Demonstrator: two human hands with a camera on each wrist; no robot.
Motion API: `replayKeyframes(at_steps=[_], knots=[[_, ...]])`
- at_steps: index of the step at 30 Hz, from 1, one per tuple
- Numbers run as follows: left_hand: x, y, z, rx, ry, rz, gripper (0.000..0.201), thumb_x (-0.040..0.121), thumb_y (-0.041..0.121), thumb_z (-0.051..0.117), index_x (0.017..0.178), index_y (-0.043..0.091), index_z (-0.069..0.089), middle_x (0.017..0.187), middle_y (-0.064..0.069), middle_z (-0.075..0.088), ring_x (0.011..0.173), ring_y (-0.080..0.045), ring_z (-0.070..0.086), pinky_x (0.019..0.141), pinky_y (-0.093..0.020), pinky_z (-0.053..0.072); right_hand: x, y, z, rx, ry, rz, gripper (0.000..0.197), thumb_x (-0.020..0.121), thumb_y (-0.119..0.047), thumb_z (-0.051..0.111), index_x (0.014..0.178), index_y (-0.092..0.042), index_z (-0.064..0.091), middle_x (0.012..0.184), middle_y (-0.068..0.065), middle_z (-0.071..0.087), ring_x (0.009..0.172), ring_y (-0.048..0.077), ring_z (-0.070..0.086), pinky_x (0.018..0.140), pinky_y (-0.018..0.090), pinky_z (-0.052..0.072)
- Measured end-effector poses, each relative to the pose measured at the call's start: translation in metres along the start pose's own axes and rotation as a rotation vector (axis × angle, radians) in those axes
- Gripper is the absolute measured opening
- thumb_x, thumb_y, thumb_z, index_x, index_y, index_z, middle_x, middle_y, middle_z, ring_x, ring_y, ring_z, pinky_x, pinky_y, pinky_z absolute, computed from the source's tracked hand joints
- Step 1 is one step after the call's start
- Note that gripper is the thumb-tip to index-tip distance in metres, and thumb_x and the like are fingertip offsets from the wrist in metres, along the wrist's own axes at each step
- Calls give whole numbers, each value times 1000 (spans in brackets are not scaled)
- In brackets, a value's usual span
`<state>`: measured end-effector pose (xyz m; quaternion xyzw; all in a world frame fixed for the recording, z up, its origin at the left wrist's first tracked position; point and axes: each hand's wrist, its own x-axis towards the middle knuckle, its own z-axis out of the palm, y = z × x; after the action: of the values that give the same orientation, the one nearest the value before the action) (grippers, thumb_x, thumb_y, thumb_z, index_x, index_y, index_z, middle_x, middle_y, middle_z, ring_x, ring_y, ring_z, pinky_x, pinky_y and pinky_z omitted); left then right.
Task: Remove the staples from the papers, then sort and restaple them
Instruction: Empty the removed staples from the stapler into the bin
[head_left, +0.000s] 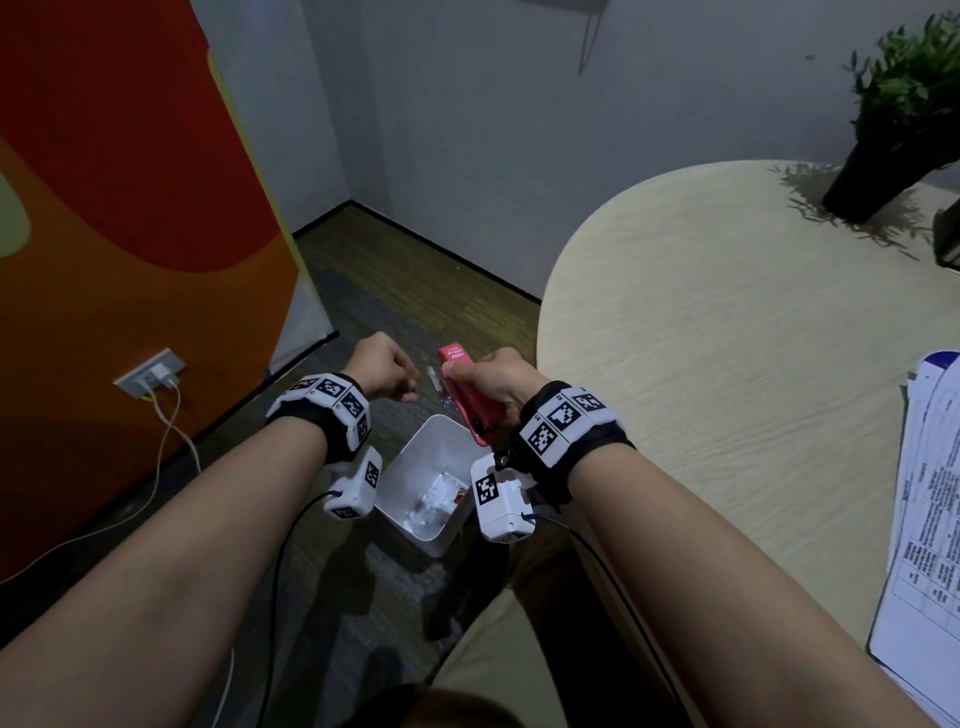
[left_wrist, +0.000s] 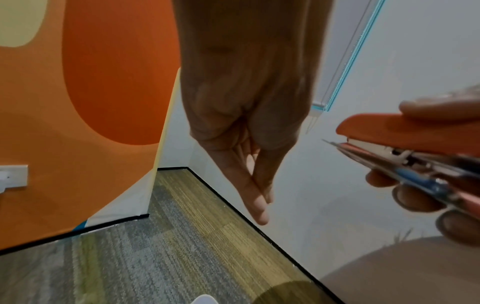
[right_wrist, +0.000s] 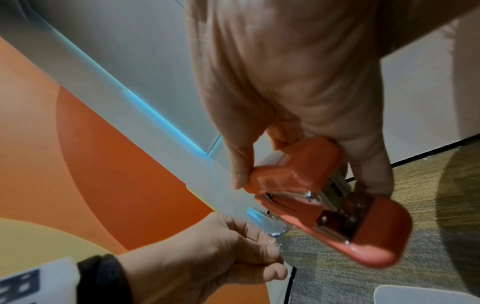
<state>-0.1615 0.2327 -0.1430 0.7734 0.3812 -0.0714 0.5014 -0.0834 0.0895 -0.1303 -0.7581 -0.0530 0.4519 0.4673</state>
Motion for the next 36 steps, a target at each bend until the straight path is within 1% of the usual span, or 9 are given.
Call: replayKeyframes(at_steps=[5,8,13,17,22,27,31,34,36], knots=[[0,2,9,104,27,3,4,77,-12,69,74,-11,67,65,-17,65,56,-25,66,40,-20,51,-1,-1,-1,0,9,-10,37,82,-23,77,92,2,52,94,27,71,87,38,71,85,53,56],[4,-1,10,151,37,-5,1,80,-11,66,80,-11,67,72,-19,66,59,-26,67,40,-21,52,-1,-1,0,-3,23,-14,39,81,-25,78,95,1,52,93,26,70,84,37,71,85,52,56],[7,-7,8,206,58,-47,15,77,3,75,70,-6,64,69,-17,68,60,-25,68,56,-35,60,-2,-1,2,33,6,-2,43,80,-22,78,102,5,52,96,29,70,83,37,71,84,50,56],[5,-8,6,42,44,-23,26,93,15,60,73,-2,61,68,-17,64,55,-24,62,47,-29,55,-6,-2,1,26,2,-2,38,82,-21,76,96,5,52,96,29,70,85,38,71,84,49,56],[-6,2,0,-335,-145,74,28,95,27,55,94,0,65,80,-13,67,64,-14,67,57,-22,58,-8,-1,0,10,15,-7,42,82,-26,77,101,4,56,96,24,71,89,36,72,87,50,56],[-17,13,0,-392,-308,-28,13,79,-12,62,89,-3,62,79,-14,67,63,-16,71,58,-22,58,-11,-1,-1,36,46,-36,46,81,-27,77,101,8,58,88,23,71,78,32,71,84,48,58],[-18,16,-1,-396,-207,-35,8,80,-12,62,79,-4,62,73,-18,64,51,-16,66,51,-22,56,-18,-3,0,46,27,-28,42,82,-27,76,100,6,57,91,23,72,81,32,72,85,46,58],[-13,13,-4,-427,-6,-1,8,85,-11,59,78,-6,59,65,-17,64,43,-14,61,46,-21,54,-19,0,3,43,46,-22,51,82,-31,76,108,7,54,96,24,71,86,34,72,84,46,58],[-9,7,-4,-258,83,21,10,86,-4,62,76,-4,61,67,-17,64,44,-14,61,45,-22,53,-15,4,5,38,77,-25,59,79,-35,78,113,6,53,98,24,70,87,36,71,85,50,57]])
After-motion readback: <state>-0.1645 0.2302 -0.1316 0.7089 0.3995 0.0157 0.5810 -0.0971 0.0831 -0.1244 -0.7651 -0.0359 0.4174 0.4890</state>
